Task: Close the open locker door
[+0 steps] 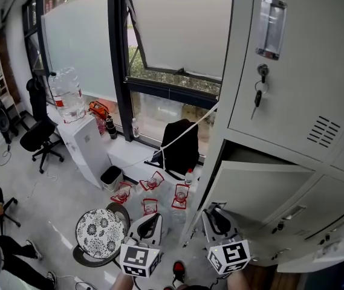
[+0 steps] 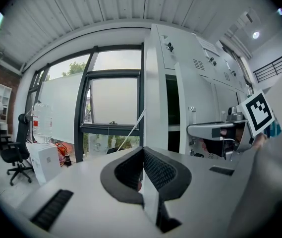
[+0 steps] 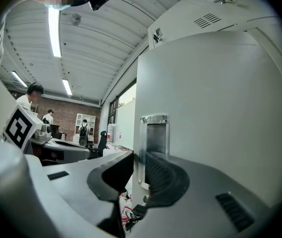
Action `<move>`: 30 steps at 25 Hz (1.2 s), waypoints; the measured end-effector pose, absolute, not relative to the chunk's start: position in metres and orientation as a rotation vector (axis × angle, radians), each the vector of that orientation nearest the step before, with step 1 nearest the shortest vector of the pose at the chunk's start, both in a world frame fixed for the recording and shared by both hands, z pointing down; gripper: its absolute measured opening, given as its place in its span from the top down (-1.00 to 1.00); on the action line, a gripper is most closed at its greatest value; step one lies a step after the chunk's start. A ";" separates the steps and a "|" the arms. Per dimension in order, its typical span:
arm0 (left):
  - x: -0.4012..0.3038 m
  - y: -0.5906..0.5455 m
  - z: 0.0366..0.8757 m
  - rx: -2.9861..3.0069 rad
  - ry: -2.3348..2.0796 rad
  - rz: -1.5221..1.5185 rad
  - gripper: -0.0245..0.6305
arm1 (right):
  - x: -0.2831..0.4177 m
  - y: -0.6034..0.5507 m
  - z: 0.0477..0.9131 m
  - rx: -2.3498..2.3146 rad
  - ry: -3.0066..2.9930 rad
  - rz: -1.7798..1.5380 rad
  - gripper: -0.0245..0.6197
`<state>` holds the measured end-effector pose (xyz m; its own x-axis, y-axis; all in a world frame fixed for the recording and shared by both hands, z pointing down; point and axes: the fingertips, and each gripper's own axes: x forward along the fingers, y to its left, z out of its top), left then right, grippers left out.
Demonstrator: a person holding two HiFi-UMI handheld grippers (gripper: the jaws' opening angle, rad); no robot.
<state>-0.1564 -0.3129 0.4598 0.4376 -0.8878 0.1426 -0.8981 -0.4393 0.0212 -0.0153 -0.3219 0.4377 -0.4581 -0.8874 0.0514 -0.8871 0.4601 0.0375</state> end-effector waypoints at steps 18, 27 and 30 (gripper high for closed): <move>-0.153 -0.350 0.462 2.576 -1.606 0.174 0.86 | -0.010 -0.361 0.439 1.690 -2.556 -0.025 0.71; -0.160 -0.352 0.465 2.559 -1.628 0.194 0.86 | -0.004 -0.375 0.438 1.758 -2.509 -0.016 0.71; -0.162 -0.354 0.466 2.552 -1.633 0.199 0.86 | -0.003 -0.378 0.438 1.768 -2.502 -0.017 0.71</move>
<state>-0.1624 -0.3536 0.4660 0.4144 -0.8947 0.1666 -0.9085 -0.4174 0.0183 -0.0034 -0.3781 0.4378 -0.3318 -0.9416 0.0569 -0.9408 0.3347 0.0541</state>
